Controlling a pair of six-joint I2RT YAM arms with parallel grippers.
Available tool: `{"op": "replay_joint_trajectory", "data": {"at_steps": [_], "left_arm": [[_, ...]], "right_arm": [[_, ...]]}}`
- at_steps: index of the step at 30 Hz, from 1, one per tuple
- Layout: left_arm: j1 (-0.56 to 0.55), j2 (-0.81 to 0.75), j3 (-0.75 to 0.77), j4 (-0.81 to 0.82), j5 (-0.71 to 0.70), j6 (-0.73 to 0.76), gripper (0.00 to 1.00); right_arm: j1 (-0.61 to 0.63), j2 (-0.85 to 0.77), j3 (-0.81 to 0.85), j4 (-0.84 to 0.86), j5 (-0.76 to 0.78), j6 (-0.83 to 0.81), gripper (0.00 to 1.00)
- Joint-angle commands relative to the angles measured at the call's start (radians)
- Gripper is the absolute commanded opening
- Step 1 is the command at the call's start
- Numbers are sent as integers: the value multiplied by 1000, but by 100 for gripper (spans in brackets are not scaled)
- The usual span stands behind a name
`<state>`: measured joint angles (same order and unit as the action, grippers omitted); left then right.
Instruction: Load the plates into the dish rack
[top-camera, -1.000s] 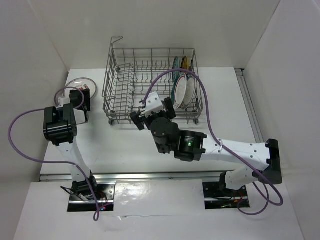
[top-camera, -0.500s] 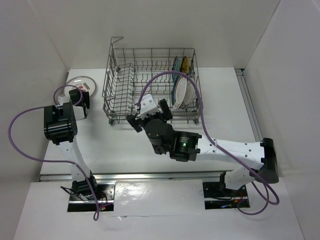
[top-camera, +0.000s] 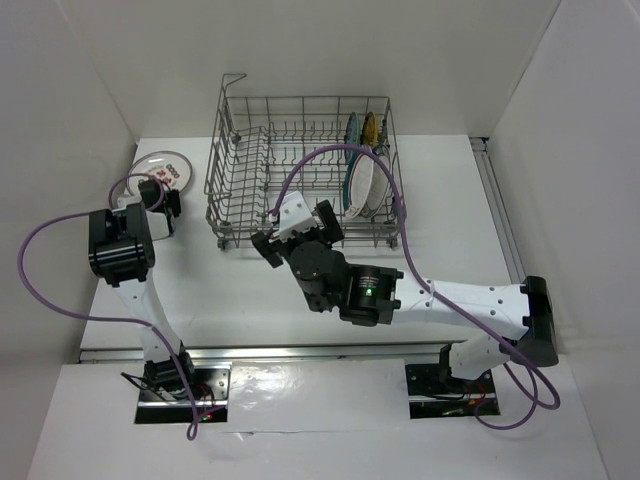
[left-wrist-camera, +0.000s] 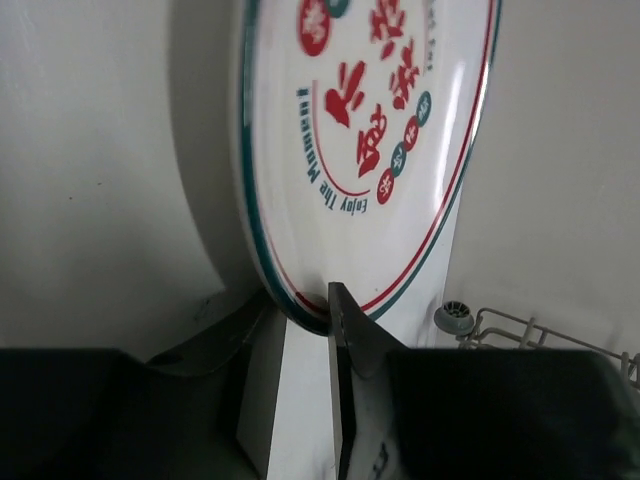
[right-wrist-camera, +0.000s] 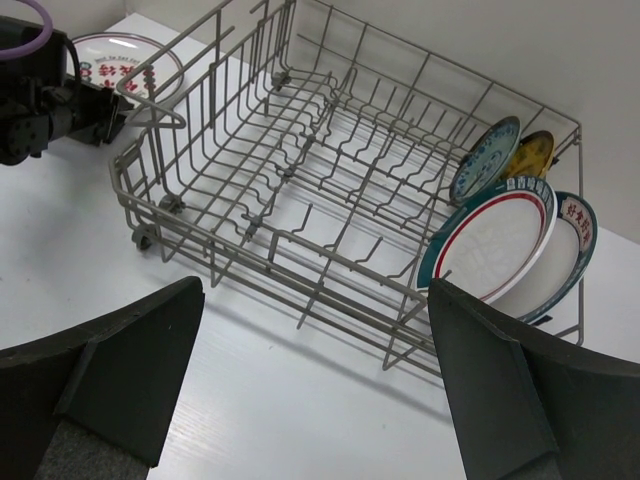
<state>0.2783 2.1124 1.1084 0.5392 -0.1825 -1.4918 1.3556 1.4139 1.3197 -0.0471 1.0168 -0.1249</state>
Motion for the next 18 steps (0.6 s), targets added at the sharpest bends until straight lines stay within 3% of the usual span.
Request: {"op": "replay_joint_trajectory", "data": {"at_steps": [1, 3, 6, 8, 13, 18], "left_arm": [[4, 55, 10, -107, 0, -21, 33], [4, 55, 10, -116, -11, -21, 31], [13, 55, 21, -139, -21, -21, 19], [13, 55, 30, -148, -21, -12, 0], [22, 55, 30, -127, 12, 22, 0], [13, 3, 79, -148, 22, 238, 0]], "right_arm": [[8, -35, -4, 43, 14, -9, 100], [8, -35, -4, 52, 2, -9, 100], [8, -44, -13, 62, 2, -18, 100], [8, -44, -23, 75, 2, -18, 100], [8, -44, -24, 84, 2, -27, 100], [8, -44, -24, 73, 2, -18, 100]]}}
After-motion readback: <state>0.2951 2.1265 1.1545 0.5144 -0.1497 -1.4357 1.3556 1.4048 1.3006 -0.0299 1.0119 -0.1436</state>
